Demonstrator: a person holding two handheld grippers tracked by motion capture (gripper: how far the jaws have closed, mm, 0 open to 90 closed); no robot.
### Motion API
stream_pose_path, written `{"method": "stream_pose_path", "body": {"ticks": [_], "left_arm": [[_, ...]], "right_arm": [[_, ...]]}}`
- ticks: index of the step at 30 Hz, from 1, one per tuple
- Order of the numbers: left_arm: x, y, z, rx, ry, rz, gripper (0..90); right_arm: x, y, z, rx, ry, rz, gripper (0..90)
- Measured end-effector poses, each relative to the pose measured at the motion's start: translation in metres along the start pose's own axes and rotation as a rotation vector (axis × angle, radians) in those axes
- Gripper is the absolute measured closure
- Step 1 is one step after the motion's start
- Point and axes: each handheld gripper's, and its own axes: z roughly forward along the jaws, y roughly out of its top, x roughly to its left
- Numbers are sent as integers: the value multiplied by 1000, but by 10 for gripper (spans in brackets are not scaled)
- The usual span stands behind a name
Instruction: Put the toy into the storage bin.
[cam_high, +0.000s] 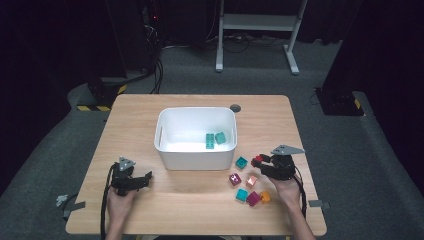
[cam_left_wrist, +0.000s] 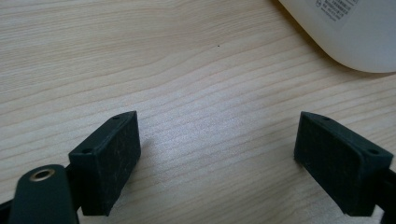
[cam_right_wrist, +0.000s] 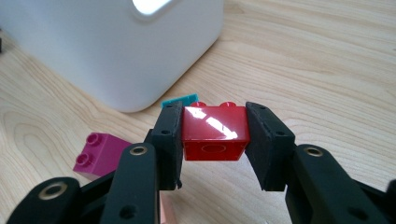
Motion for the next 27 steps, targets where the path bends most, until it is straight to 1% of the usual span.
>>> {"method": "stream_pose_path", "body": {"ticks": [6,12,16,19,24,26,27], "left_arm": [[0,0,0,-2,-1,-4,145],[0,0,0,-2,0,-4,146],[0,0,0,-2,-1,-4,146],[0,0,0,-1,0,-4,146],[0,0,0,-2,-1,-4,146],[0,0,0,-2,-2,-4,146],[0,0,0,-2,-2,-4,146]], "right_arm": [[-2,4,-3,-18,10,25,590],[-3,6,-6,-37,21,24,590],[-2,8,-9,-48,33,35,590],[-1,8,-10,-40,34,37,590],[2,9,-15,-46,29,33,590],[1,11,-15,-49,25,33,590],[0,12,-15,-54,29,40,590]]}}
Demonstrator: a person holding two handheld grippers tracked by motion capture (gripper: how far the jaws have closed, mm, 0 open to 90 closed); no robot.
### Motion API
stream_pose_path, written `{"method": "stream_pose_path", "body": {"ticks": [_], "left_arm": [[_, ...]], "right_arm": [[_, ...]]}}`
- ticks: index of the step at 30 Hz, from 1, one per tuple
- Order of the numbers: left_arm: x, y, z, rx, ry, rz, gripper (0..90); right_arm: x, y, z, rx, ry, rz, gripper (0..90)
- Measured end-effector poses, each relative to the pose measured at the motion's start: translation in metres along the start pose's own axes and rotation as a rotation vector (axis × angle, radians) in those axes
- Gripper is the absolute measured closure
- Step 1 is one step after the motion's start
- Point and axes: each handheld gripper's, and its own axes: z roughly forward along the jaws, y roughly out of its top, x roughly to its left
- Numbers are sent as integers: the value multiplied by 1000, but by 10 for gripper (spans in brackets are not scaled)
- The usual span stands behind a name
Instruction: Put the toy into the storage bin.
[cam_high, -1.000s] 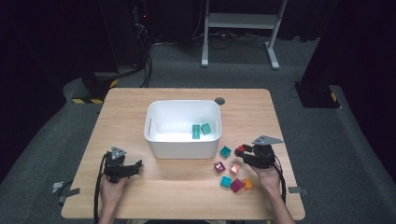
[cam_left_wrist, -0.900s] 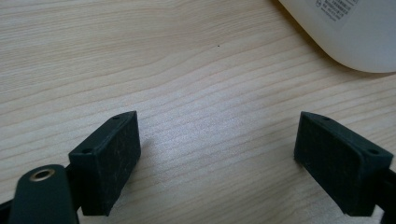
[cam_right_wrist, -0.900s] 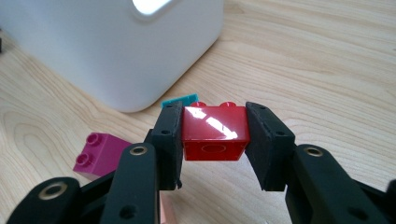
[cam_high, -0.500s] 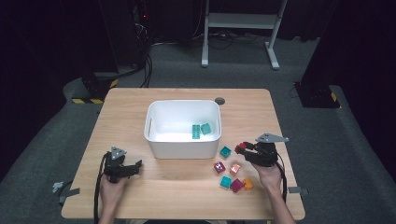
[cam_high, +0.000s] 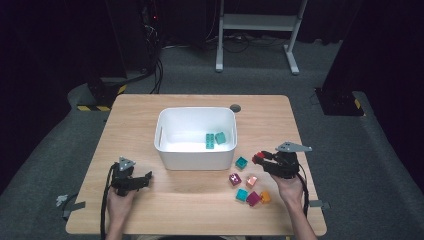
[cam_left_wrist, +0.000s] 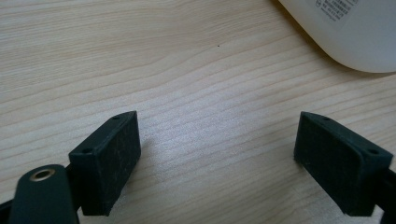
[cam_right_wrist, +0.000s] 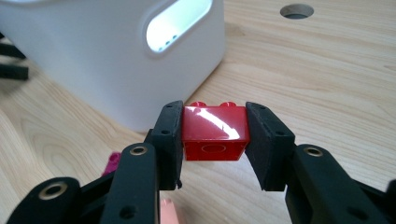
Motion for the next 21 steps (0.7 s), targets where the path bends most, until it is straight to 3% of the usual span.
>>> {"method": "stream_pose_path", "body": {"ticks": [21], "left_arm": [[0,0,0,0,0,0,146]], "right_arm": [[6,19,-3,-31,9,-13,590]]}}
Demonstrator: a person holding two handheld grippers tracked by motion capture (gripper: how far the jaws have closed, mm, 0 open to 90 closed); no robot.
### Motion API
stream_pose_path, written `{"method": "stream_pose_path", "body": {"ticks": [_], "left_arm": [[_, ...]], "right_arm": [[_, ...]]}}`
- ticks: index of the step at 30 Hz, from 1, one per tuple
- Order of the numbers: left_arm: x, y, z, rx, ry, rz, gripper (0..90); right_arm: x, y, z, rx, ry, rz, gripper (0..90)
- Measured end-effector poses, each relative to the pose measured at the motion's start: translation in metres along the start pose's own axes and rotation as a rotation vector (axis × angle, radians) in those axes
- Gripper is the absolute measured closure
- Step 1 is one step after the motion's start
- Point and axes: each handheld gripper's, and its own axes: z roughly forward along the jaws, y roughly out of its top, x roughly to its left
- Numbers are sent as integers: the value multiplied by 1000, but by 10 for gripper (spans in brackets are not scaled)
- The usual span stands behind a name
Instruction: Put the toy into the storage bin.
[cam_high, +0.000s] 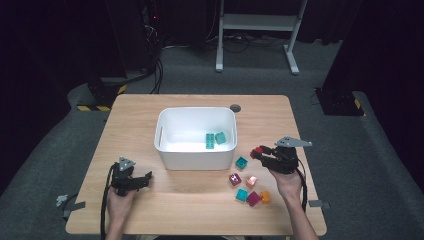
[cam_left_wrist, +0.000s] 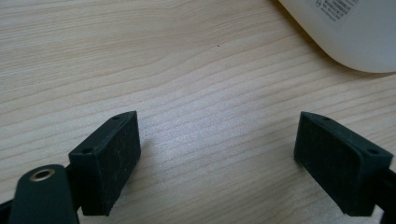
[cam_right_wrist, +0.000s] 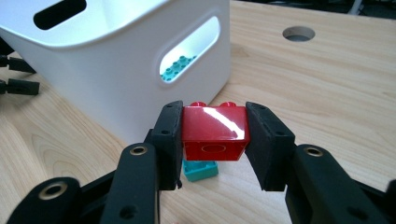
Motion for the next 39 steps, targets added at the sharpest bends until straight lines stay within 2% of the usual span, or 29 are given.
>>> {"method": "stream_pose_path", "body": {"ticks": [25,39], "left_arm": [[0,0,0,0,0,0,146],[0,0,0,-1,1,1,146]], "right_arm": [[10,30,-4,-20,19,-36,590],[15,48,-8,-58,37,-50,591]]}}
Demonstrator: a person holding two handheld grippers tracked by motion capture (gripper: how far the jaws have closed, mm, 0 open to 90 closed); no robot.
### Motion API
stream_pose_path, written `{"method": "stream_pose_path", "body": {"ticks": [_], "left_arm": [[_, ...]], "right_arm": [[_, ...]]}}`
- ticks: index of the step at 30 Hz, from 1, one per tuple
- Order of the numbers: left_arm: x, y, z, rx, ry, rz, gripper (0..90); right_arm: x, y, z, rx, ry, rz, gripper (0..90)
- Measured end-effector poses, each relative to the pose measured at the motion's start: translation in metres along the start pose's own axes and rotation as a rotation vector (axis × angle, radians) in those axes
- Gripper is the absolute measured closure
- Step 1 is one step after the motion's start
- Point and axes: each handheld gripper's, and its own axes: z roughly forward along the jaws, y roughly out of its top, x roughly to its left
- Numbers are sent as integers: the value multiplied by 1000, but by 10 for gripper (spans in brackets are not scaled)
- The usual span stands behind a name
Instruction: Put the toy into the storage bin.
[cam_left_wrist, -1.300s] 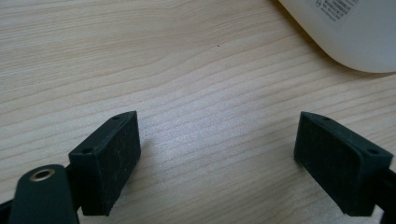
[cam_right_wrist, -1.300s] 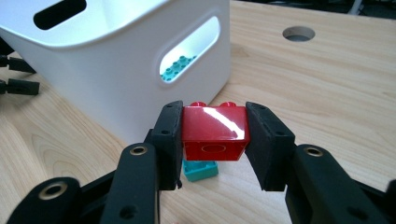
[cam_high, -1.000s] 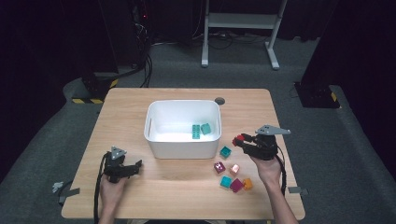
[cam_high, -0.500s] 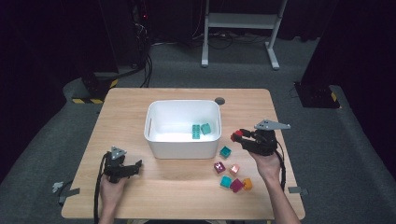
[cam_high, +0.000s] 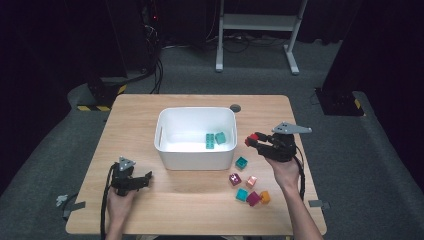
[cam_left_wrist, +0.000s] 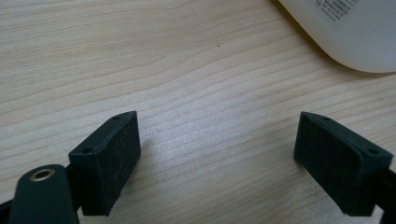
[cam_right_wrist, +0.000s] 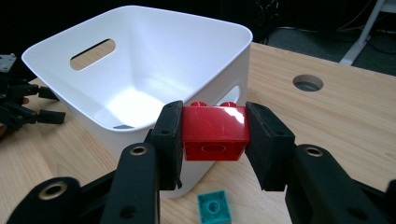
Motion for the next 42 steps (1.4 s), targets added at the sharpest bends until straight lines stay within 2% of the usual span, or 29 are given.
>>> {"method": "stream_pose_path", "body": {"ticks": [20,29,42], "left_arm": [[0,0,0,0,0,0,146],[0,0,0,1,-1,-2,146],[0,0,0,1,0,-2,146]], "right_arm": [[11,24,4,-17,38,-30,591],[17,32,12,-19,64,-39,591],[23,42,31,7,102,-40,591]]}}
